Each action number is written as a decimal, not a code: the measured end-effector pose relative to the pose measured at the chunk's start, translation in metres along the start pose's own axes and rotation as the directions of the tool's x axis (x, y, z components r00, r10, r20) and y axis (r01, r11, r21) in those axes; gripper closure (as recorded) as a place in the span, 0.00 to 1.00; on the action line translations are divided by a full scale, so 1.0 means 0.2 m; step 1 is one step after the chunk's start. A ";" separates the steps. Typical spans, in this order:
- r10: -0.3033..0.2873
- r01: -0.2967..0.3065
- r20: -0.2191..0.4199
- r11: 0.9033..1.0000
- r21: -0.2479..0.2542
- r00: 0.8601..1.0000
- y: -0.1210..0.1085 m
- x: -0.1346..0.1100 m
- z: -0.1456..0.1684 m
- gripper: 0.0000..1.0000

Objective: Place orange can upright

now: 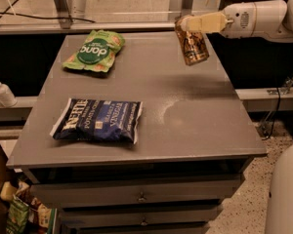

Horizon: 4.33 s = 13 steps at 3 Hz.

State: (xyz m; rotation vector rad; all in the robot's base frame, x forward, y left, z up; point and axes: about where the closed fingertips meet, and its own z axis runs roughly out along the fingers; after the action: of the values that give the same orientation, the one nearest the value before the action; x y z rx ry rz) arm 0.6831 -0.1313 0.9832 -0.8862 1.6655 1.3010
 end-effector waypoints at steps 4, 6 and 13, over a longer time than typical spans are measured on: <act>-0.227 0.266 0.289 0.959 -0.102 0.930 0.04 0.01 -0.18 1.00; -0.346 0.427 0.443 0.899 -0.094 0.827 0.15 0.15 -0.37 1.00; -0.416 0.573 0.548 0.807 -0.146 0.726 0.27 0.56 -0.50 1.00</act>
Offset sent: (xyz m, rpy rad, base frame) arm -0.0105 -0.0131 0.0098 0.0774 -0.1022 0.0398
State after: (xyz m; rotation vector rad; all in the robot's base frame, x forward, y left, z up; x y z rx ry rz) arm 0.5698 -0.2223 0.9160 -0.9928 0.7484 1.2688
